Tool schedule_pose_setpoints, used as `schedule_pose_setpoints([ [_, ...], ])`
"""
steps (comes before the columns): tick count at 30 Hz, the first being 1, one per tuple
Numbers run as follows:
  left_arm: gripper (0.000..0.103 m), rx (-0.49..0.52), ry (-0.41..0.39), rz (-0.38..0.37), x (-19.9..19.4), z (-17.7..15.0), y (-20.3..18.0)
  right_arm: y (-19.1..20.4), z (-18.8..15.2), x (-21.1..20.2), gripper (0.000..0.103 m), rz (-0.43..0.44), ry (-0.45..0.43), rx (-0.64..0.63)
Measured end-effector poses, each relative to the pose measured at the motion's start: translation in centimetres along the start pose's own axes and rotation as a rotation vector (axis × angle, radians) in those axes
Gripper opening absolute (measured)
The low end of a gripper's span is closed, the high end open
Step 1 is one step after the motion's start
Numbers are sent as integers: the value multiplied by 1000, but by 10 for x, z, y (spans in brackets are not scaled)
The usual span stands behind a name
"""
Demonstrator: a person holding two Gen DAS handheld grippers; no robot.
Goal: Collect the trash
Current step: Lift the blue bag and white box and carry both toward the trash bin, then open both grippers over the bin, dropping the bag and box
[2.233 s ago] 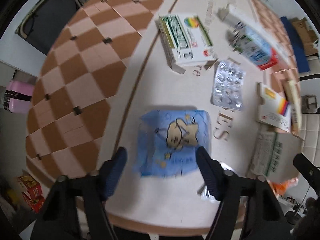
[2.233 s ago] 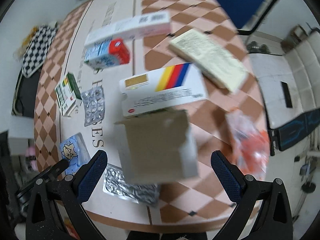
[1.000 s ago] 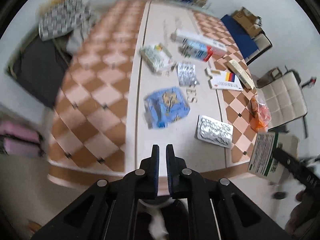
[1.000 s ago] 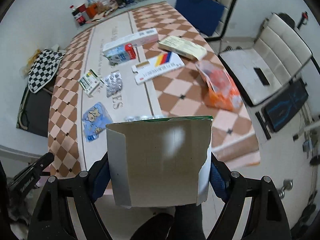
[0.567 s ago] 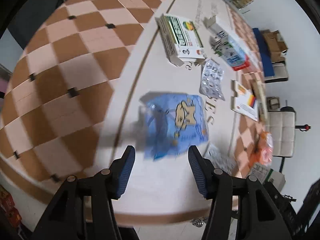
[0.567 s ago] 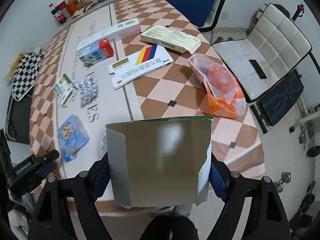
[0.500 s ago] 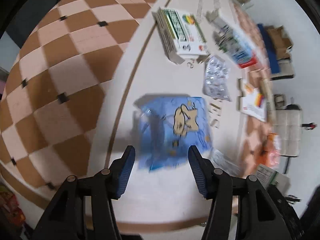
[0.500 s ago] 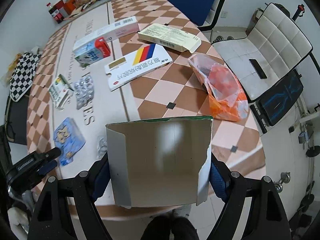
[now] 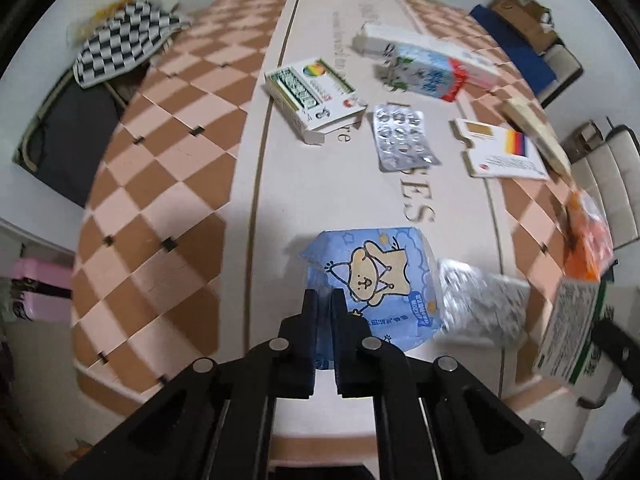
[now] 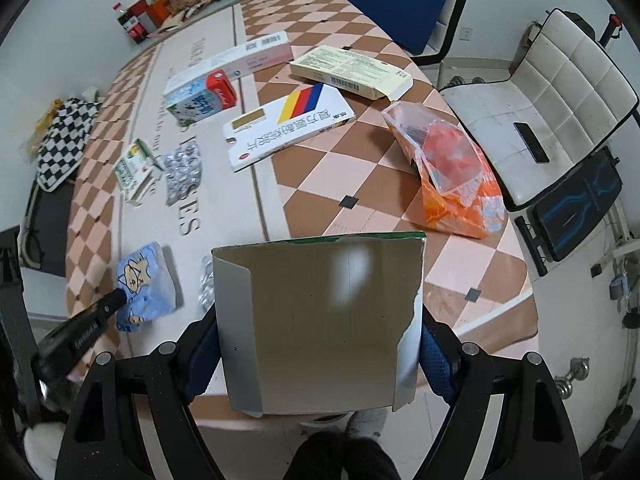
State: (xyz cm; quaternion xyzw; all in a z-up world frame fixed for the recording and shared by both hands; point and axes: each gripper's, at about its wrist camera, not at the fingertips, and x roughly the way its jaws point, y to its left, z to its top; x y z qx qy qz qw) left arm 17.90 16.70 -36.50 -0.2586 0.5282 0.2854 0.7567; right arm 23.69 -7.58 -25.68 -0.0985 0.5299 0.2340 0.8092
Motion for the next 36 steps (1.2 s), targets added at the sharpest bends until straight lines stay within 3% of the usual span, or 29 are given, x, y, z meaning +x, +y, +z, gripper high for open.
schedule_pose_setpoints([
  [9,4,17,-63,8,-64,-78,7,-7,-71,-45,85,115,-39,-62],
  [16,4,-22,-7,-10,-57,-155,14,-36,-162,-22,85,153,67,-59],
  [22,4,-28,125,-36,20,-203,17,-55,-224,54,85,104,210,-28],
  [28,5,-40,260,-59,132,-243,31,-62,-269,159,85,59,305,-3],
  [34,10,-99,413,-154,240,-266,46,-61,-304,264,85,61,371,37],
  [36,18,-113,440,-164,265,-270,50,-60,-310,294,87,80,385,55],
])
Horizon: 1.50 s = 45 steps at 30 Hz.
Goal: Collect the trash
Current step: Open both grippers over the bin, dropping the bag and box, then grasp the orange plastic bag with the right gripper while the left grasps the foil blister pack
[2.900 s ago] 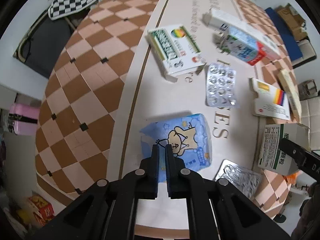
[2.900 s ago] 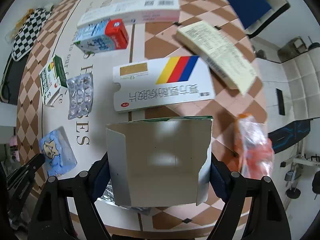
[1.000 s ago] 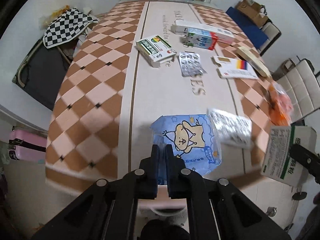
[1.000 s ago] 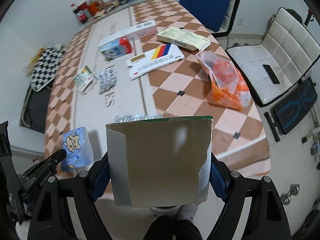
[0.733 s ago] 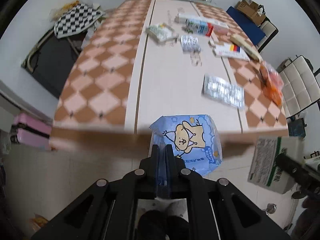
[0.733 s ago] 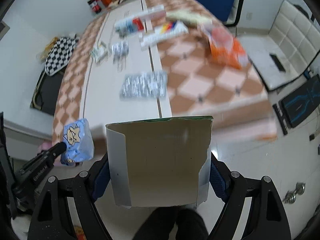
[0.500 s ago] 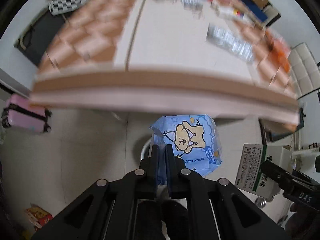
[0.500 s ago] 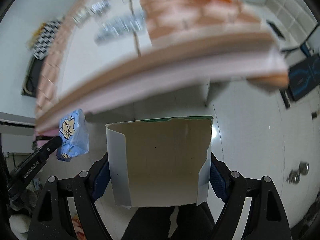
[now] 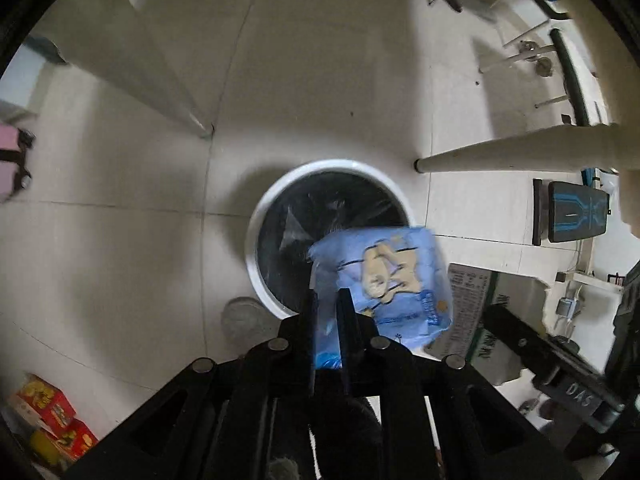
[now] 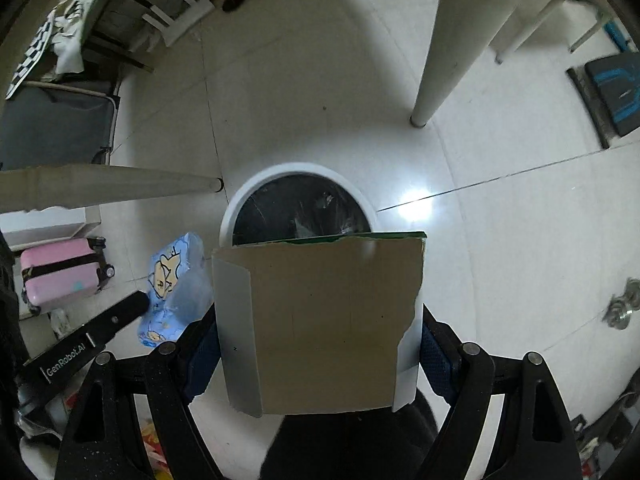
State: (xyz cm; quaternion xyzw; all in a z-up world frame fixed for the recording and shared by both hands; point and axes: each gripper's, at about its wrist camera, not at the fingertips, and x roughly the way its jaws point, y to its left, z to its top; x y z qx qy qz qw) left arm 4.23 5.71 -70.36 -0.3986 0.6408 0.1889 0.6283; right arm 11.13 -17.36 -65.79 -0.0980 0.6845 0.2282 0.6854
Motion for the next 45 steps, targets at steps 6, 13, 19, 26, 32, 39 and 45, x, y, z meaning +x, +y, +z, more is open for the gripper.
schedule_pose_setpoints([
  [6,83,-45,19,-24,34,4,23,-13,9,80,103,57,30,31],
  [13,97,43,-41,175,16,-15,21,-14,-3,101,103,-43,35,-33],
  [19,97,105,-107,254,-19,-31,9,0,-10,68,103,-168,-5,-114],
  [26,97,118,-150,247,-71,-42,6,18,-23,5,103,-194,-36,-147],
  [32,97,111,-174,232,-122,-63,-6,36,-42,-67,103,-180,-58,-152],
  [39,97,124,-207,217,-209,-94,-17,65,-79,-167,103,-150,-91,-165],
  [45,97,122,-274,206,-281,-113,-25,89,-106,-256,103,-104,-147,-165],
])
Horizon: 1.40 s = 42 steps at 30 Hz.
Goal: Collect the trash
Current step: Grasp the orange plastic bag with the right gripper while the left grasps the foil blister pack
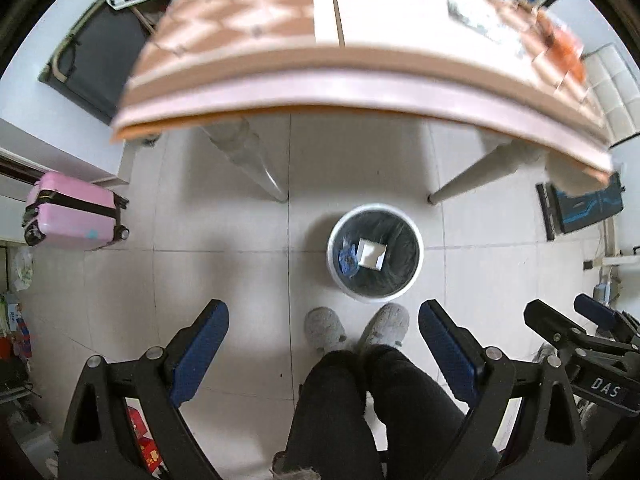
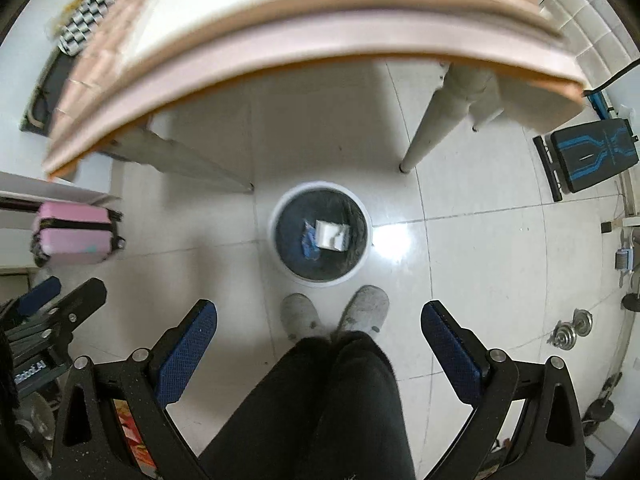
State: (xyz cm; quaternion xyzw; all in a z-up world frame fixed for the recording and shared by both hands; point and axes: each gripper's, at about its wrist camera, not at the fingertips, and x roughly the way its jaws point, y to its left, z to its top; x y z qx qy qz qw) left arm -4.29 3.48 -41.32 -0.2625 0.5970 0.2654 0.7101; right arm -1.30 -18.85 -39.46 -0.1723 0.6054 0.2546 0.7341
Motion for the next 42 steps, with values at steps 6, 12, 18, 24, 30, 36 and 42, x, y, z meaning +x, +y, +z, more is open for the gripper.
schedule_pose_setpoints([
  [6,97,-80,-52,2,-38,32,5,-4,28,-76,103,46,-95,57],
  [12,97,-158,-62,-29,-48,97,-14,-47,106,-125,103,15,-181,123],
  [18,97,-291,7,-110,-24,177,-58,-121,218,-138,103,-34,-221,181],
  [24,96,-417,118,-191,21,253,-107,-189,337,-98,90,8,-160,207],
  [30,96,-620,250,-264,71,297,-128,-204,410,-38,83,58,-36,165],
  [36,82,-748,279,-132,79,321,-138,-183,427,-14,42,75,-3,103],
  [42,76,-564,246,-13,76,331,-165,-170,426,-17,25,108,-2,64],
])
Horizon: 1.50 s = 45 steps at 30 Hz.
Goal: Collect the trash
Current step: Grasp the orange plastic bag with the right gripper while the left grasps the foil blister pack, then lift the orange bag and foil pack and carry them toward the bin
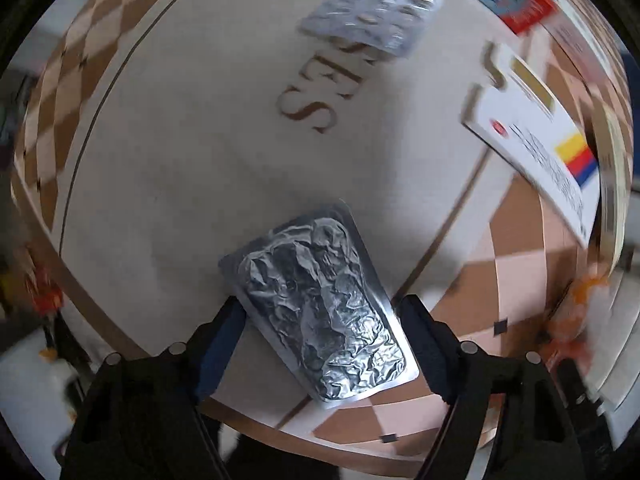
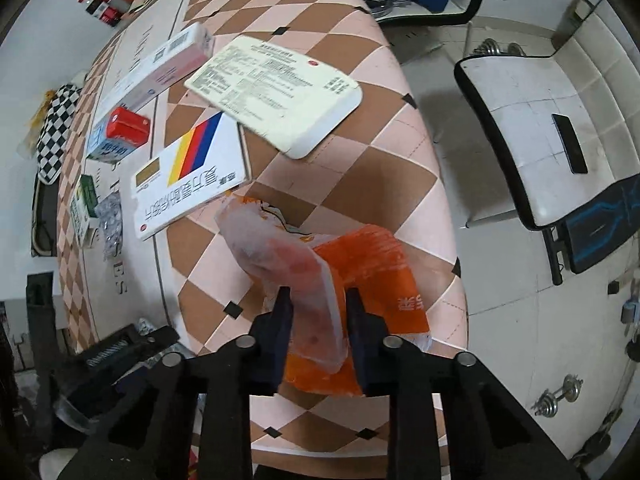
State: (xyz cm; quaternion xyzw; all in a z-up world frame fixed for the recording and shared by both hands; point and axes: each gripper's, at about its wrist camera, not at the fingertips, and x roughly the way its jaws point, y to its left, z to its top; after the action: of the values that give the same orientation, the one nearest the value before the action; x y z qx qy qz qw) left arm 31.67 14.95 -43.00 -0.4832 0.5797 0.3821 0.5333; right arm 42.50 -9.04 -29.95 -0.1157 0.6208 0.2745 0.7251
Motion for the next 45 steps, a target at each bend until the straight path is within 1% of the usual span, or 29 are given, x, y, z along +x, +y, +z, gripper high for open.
schedule_pose_setpoints([
  [1,70,39,-18,9,-2,-2,-3,1,0,-1,25,4,6,-9],
  [2,66,97,-48,22,-6,-3,-7,0,-1,-2,25,6,8,-12],
  [3,65,161,-75,35,-9,-4,-12,0,-1,-3,25,12,10,-16],
  [4,65,216,-90,41,-11,-4,-16,-1,-2,-5,25,21,12,-22],
  [5,65,266,-102,63,-12,-3,-20,-1,-2,-6,25,30,12,-25],
  [6,65,287,-100,65,-11,-1,-21,-2,-2,-6,26,29,14,-28],
  [7,68,295,-75,51,-8,1,-21,-2,-1,-4,26,26,28,-36],
  [8,70,290,-52,39,-5,3,-24,-3,-1,-3,31,28,37,-32],
  [9,70,287,-51,44,-6,2,-27,-5,0,-2,39,28,39,-29],
  [10,72,263,-31,47,-4,2,-26,-5,0,-1,42,27,41,-32],
  [11,74,226,-17,35,-4,2,-24,-5,-1,1,42,26,43,-37],
  [13,76,189,-25,43,-2,-4,-19,-5,-3,4,42,15,39,-49],
  [14,75,160,-23,39,-2,-4,-17,-4,-4,5,41,10,33,-56],
  [16,73,122,-30,32,-4,-7,-15,-3,-6,6,36,-3,19,-66],
  [17,67,123,-33,33,-4,-10,-15,-3,-7,7,33,-16,14,-74],
  [18,64,137,-44,32,-6,-14,-14,-3,-7,6,28,-14,8,-74],
  [19,63,158,-57,47,-7,-19,-21,-3,-8,5,27,-8,3,-74],
  [21,63,204,-83,69,-7,-34,-7,-3,-10,2,23,2,-5,-77],
  [26,63,251,-106,71,-18,-49,-10,-6,-17,-11,21,42,-32,-65],
  [29,63,301,-161,58,-42,-59,-3,-6,-24,-20,21,63,-48,-67],
  [32,63,363,-243,55,-67,-83,-11,-1,-36,-32,20,84,-72,-72],
  [35,63,411,-321,38,-98,-101,-3,7,-50,-46,20,107,-94,-77],
  [38,63,453,-400,11,-129,-122,20,20,-70,-59,20,127,-119,-88],
  [39,63,461,-416,3,-142,-113,20,24,-76,-63,20,131,-126,-90],
  [40,63,470,-434,-7,-145,-112,32,29,-83,-67,20,137,-136,-92],
  [41,63,483,-455,-23,-154,-121,43,35,-95,-72,20,142,-148,-95],
  [42,63,490,-462,-37,-159,-110,53,41,-103,-76,20,146,-157,-95],
  [45,63,525,-490,-84,-170,-119,91,58,-140,-87,20,164,-189,-82],
])
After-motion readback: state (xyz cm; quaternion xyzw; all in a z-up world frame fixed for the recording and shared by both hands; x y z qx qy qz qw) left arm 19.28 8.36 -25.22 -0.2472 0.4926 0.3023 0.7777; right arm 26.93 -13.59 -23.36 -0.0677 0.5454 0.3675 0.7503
